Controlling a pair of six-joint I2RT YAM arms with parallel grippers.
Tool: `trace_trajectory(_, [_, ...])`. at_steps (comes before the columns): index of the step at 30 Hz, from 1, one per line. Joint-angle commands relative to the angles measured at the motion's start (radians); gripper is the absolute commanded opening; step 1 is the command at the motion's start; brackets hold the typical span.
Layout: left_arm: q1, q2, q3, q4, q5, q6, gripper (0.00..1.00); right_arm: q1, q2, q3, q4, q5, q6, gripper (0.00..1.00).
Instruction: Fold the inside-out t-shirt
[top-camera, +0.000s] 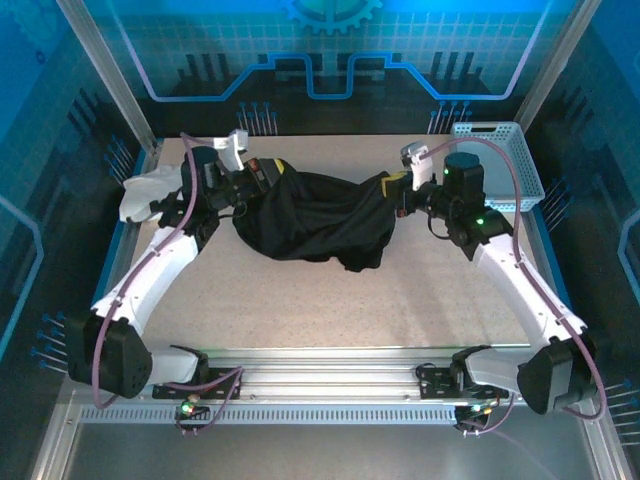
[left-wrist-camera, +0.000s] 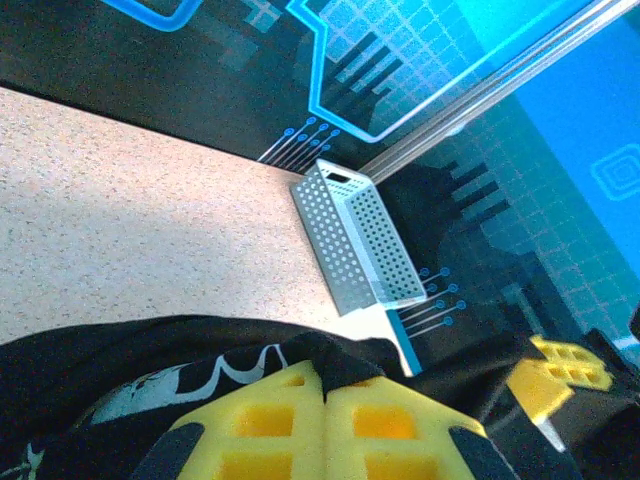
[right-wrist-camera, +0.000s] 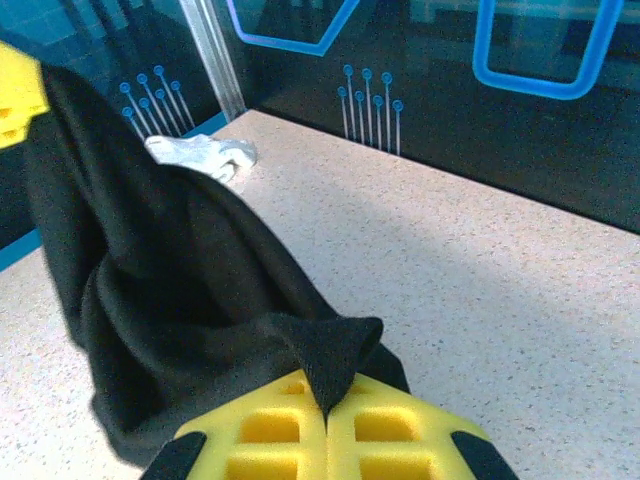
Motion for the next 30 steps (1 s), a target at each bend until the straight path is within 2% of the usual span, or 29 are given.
trace_trajectory(1, [0.072,-0.088,-0.017,0.028,0.003,-0.055,0.00,-0.035,-0.043,0.062,-0.014,0.094,0.028,0.00])
trace_trajectory(4, [0.150,-0.143,-0.045,-0.050,-0.097,-0.073,0.00,-0.115,-0.122,-0.018,0.042,0.069,0.085,0.00])
trace_trajectory(6, [0.159,-0.163,-0.051,-0.122,-0.187,-0.031,0.00,-0.132,-0.167,-0.090,0.104,0.018,0.099,0.00])
trace_trajectory(8, [0.159,-0.154,-0.061,-0.156,-0.211,-0.014,0.00,-0.126,-0.190,-0.148,0.163,-0.045,0.101,0.00])
trace_trajectory(11, [0.159,-0.128,-0.097,-0.146,-0.192,-0.028,0.00,-0.095,-0.189,-0.195,0.169,-0.051,0.076,0.00])
trace_trajectory(14, [0.158,-0.119,-0.136,-0.075,-0.125,-0.055,0.00,-0.055,-0.169,-0.237,0.156,-0.011,0.065,0.00])
trace_trajectory(19, [0.134,-0.124,-0.138,0.059,-0.004,-0.112,0.00,0.077,-0.104,-0.317,0.130,0.141,0.052,0.00])
trace_trajectory(22, [0.097,-0.123,-0.105,0.083,0.040,-0.114,0.00,0.173,-0.038,-0.318,0.065,0.309,0.029,0.13])
trace_trajectory(24, [0.069,-0.126,-0.082,0.076,0.059,-0.100,0.00,0.216,0.007,-0.269,-0.023,0.423,-0.007,0.29])
trace_trajectory(26, [0.045,-0.132,-0.067,0.067,0.069,-0.084,0.00,0.250,0.008,-0.223,-0.058,0.477,-0.061,0.38])
trace_trajectory(28, [0.024,-0.138,-0.058,0.052,0.069,-0.065,0.00,0.289,-0.017,-0.208,-0.026,0.448,-0.127,0.47])
trace_trajectory(30, [0.007,-0.144,-0.053,0.038,0.068,-0.052,0.00,0.328,-0.020,-0.191,0.013,0.341,-0.176,0.53])
